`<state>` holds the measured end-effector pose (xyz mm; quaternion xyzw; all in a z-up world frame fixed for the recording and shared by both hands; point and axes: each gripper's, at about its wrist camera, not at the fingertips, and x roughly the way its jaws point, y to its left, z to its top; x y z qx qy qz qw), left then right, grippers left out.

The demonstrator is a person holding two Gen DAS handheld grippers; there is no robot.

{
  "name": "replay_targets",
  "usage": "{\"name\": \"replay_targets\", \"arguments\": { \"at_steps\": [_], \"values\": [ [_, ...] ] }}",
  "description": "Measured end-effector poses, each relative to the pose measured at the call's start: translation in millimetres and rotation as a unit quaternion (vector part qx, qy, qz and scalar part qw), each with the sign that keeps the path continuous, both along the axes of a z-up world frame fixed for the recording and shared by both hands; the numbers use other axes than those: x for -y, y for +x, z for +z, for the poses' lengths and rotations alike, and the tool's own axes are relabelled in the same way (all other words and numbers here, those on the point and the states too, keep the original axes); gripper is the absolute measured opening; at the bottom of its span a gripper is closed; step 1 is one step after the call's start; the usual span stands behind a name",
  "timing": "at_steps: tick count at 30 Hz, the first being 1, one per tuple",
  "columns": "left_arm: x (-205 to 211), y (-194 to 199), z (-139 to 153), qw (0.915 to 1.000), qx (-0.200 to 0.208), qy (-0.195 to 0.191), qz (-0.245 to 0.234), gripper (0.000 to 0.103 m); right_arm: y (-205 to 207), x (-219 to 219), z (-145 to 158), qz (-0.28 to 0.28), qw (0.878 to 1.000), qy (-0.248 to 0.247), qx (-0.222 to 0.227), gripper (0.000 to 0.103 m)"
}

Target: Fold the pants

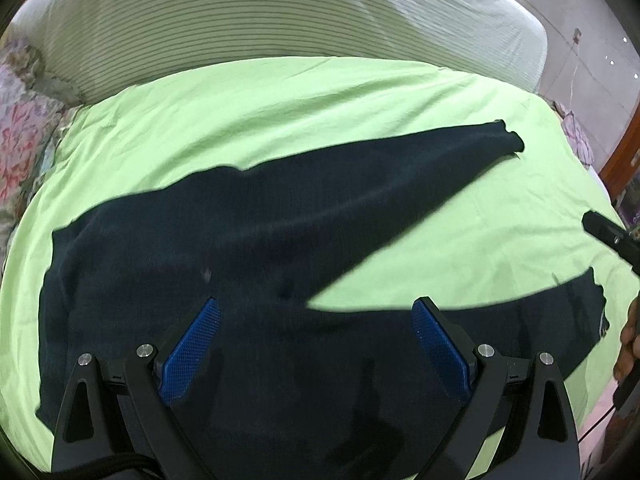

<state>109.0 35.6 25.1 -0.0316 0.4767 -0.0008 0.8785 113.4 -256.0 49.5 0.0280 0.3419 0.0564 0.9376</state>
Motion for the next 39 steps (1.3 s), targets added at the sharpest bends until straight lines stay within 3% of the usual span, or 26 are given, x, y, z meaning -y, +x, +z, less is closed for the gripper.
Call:
{"name": "replay_targets", "arguments": {
  "at_steps": [14, 30, 35, 39],
  "values": [
    [-4, 103, 7, 0.9995, -0.005, 0.005, -0.031, 0.097, 96, 35, 21, -0.002, 1.000, -0.001, 0.003, 0.085],
    [5, 203, -32, 0.9929, -0.059, 0.014, -0.102, 0.097, 197, 102, 8, -0.023, 0.997, 0.044, -0.058, 0.085],
    [7, 224, -46, 0.9872, -0.087, 0.004, -0.133, 0.095, 221, 110, 3, -0.015, 0.997, 0.037, -0.073, 0.085],
    [15, 240, -57, 0.9765, -0.118, -0.010, -0.180, 0.093, 242, 117, -2, -0.008, 0.996, 0.036, -0.086, 0.085]
  ]
}}
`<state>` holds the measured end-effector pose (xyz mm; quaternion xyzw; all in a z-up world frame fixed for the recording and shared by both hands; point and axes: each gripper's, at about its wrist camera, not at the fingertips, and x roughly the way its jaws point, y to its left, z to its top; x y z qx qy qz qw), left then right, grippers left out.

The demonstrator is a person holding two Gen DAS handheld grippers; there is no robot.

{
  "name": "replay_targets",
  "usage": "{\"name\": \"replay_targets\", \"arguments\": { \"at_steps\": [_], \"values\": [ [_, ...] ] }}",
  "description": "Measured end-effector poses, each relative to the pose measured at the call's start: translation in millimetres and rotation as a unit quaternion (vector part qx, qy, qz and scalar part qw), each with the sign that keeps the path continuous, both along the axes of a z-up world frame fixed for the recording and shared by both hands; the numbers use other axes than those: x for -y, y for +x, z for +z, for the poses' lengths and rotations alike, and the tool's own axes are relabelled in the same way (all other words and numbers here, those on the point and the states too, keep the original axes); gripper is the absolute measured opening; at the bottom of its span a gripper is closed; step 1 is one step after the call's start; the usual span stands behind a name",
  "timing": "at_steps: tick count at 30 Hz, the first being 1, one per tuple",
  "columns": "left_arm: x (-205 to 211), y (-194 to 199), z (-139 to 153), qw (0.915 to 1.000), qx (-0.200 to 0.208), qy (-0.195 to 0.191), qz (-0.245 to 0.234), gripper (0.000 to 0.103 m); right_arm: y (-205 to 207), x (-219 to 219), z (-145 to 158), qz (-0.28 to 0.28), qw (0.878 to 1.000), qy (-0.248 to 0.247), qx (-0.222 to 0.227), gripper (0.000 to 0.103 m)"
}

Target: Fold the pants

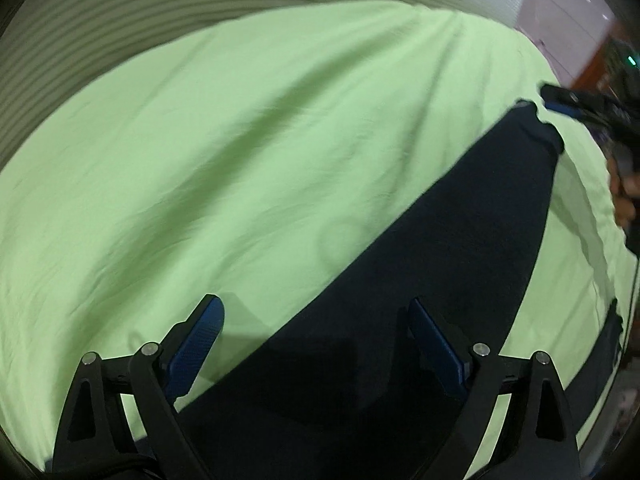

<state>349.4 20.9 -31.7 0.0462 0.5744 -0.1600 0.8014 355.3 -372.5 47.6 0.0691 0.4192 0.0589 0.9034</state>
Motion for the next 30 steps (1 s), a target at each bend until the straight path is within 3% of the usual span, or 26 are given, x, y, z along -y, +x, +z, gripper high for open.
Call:
{"name": "replay_targets", "arguments": {
  "at_steps": [2, 4, 6, 7, 8, 9, 10, 12, 21, 30],
  "values": [
    [3, 4, -3, 0.9998, -0.013, 0.001, -0.015, 0.092, 13, 3, -7, 0.008, 1.000, 0.004, -0.021, 0.085],
    [10, 7, -5, 0.9993, -0.011, 0.010, -0.034, 0.089, 24, 5, -17, 0.015, 0.999, 0.014, -0.044, 0.078],
    [15, 7, -6, 0.9985, -0.009, 0.016, -0.051, 0.079, 31, 8, -28, 0.017, 0.997, 0.022, -0.068, 0.041],
    [16, 7, -6, 0.9983, -0.008, 0.018, -0.055, 0.077, 32, 8, -31, 0.017, 0.997, 0.024, -0.072, 0.034],
    [18, 7, -6, 0.9981, -0.009, 0.017, -0.059, 0.069, 32, 9, -30, 0.017, 0.997, 0.029, -0.070, 0.020],
    [19, 8, -4, 0.9977, -0.012, 0.012, -0.065, 0.056, 29, 10, -28, 0.020, 0.997, 0.038, -0.066, 0.008],
    [22, 9, -5, 0.9975, -0.014, 0.008, -0.069, 0.048, 25, 10, -25, 0.021, 0.997, 0.041, -0.060, 0.008],
    [24, 9, -3, 0.9965, -0.028, -0.010, -0.078, 0.013, 15, 8, -17, 0.029, 0.998, 0.042, -0.045, 0.007],
    [26, -26, 35, 0.9931, -0.013, -0.060, -0.100, 0.006, -64, 18, 20, 0.054, 0.996, 0.070, 0.006, 0.006],
    [7, -97, 60, 0.9896, -0.001, -0.113, -0.088, 0.006, -146, 28, 13, 0.048, 0.996, 0.073, 0.002, 0.006]
  ]
}}
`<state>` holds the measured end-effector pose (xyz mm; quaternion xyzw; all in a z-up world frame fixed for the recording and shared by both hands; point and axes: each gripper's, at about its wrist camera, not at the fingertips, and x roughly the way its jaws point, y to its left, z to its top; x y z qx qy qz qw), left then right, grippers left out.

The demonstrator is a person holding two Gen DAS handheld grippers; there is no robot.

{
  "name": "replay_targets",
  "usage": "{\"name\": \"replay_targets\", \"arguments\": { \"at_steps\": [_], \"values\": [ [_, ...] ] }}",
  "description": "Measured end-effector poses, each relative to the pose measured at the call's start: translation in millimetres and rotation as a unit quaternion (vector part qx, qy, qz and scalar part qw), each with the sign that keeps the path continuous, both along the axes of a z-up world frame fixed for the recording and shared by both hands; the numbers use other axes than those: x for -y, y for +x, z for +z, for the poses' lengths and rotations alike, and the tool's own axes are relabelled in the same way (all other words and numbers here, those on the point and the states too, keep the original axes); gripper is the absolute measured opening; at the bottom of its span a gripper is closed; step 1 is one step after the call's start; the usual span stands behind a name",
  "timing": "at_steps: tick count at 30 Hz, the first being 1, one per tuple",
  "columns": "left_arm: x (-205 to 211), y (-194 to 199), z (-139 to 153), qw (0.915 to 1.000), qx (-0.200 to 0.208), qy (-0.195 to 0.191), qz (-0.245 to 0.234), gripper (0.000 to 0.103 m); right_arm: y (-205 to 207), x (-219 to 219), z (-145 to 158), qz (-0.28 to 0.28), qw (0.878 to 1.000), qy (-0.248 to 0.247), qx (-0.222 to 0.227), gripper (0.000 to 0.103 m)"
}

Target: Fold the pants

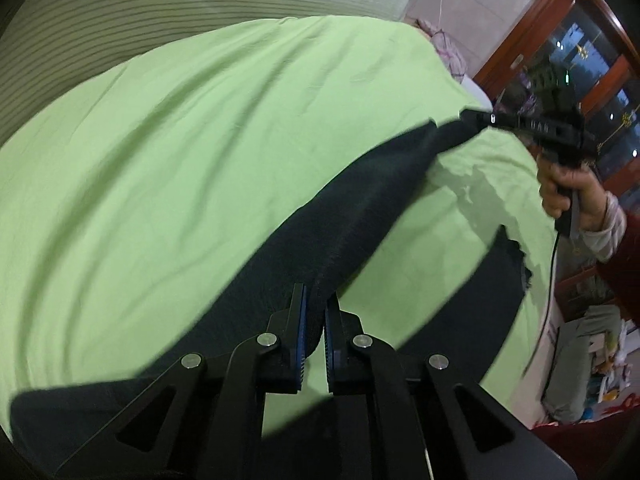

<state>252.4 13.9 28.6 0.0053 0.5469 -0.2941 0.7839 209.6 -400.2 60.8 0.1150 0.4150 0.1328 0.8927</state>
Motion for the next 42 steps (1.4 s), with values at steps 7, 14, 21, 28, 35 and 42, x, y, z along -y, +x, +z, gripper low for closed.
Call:
{"name": "replay_targets", "arguments": {
  "at_steps": [7, 14, 21, 28, 35, 42],
  "values": [
    [3, -69, 7, 0.9995, -0.008, -0.029, -0.003, 0.005, -66, 10, -12, -0.023, 1.000, 0.007, -0.012, 0.005],
    [16, -103, -1, 0.9993, -0.020, -0.031, 0.000, 0.005, -110, 4, -24, -0.041, 0.999, 0.000, -0.019, 0.005],
    [23, -130, 7, 0.9994, -0.009, -0.029, -0.014, 0.005, -135, 12, -25, -0.037, 0.999, -0.002, -0.019, 0.005],
    [35, -154, -4, 0.9989, -0.019, -0.020, -0.037, 0.006, -148, 15, -44, -0.044, 0.998, -0.031, -0.044, 0.005],
    [46, -165, -28, 0.9986, -0.043, -0.014, -0.026, 0.018, -147, 10, -69, -0.049, 0.992, -0.077, -0.085, 0.005],
    [41, -183, -49, 0.9956, -0.093, -0.012, 0.008, 0.042, -149, -1, -62, -0.086, 0.987, -0.109, -0.084, 0.026]
  ]
}}
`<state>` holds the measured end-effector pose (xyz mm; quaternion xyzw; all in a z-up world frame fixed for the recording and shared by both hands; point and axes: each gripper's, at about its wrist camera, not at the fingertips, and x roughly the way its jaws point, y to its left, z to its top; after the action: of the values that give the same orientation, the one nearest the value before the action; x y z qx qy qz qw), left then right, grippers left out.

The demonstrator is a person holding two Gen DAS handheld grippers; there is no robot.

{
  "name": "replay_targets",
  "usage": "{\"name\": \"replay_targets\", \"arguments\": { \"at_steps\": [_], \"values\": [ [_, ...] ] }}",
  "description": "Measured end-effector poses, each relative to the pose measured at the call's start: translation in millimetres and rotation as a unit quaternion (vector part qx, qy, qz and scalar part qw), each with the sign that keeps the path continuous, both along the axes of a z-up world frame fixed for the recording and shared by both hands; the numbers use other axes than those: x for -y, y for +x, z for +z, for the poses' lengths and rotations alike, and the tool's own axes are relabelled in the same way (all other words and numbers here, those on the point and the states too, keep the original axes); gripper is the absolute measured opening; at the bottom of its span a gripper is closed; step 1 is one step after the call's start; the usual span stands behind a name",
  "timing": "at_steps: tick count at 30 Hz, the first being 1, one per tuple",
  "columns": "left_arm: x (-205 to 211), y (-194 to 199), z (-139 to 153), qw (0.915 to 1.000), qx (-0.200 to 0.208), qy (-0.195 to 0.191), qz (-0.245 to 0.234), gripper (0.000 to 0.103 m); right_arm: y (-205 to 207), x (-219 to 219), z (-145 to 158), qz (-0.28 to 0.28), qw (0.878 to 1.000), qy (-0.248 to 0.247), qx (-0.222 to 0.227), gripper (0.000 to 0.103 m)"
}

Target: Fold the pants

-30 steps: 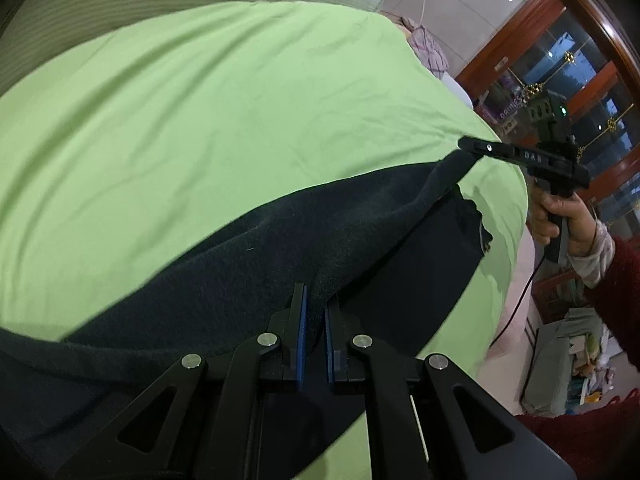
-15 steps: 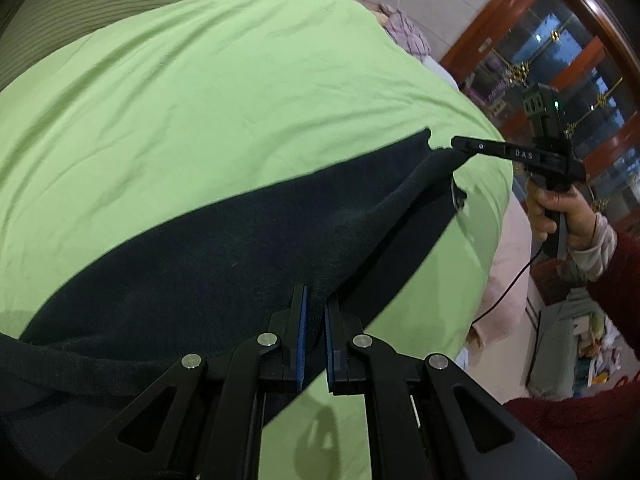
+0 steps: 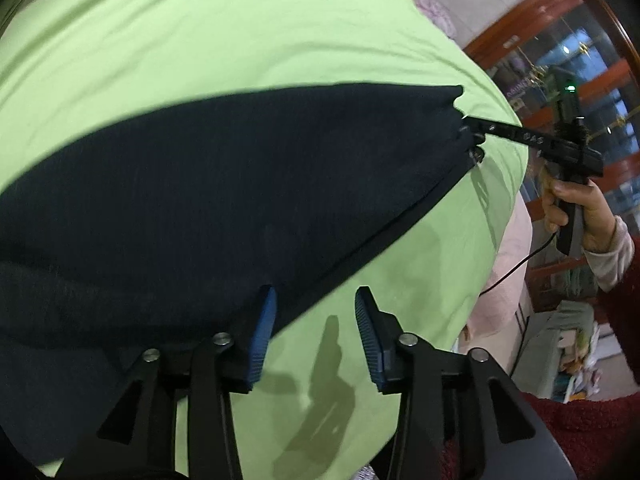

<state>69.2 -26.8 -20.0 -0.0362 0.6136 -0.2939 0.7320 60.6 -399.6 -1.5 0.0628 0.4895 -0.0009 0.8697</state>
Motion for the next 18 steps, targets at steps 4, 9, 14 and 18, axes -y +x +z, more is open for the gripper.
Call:
{"name": "replay_targets", "arguments": {
  "at_steps": [4, 9, 14, 18],
  "values": [
    [-18, -6, 5, 0.9987, -0.009, -0.009, 0.049, 0.055, -13, 1, 26, -0.027, 0.997, 0.037, 0.059, 0.046],
    [-67, -3, 25, 0.9863, -0.012, -0.033, 0.161, 0.060, -13, -37, 36, 0.013, 0.993, 0.084, 0.086, 0.055],
    [-110, 8, 37, 0.9646, -0.032, -0.031, 0.260, 0.067, -2, -94, 26, 0.079, 0.988, 0.112, 0.067, 0.055],
    [-153, 30, 42, 0.9341, -0.061, -0.032, 0.350, 0.067, 2, -144, 19, 0.149, 0.979, 0.128, 0.050, 0.055]
  ]
}}
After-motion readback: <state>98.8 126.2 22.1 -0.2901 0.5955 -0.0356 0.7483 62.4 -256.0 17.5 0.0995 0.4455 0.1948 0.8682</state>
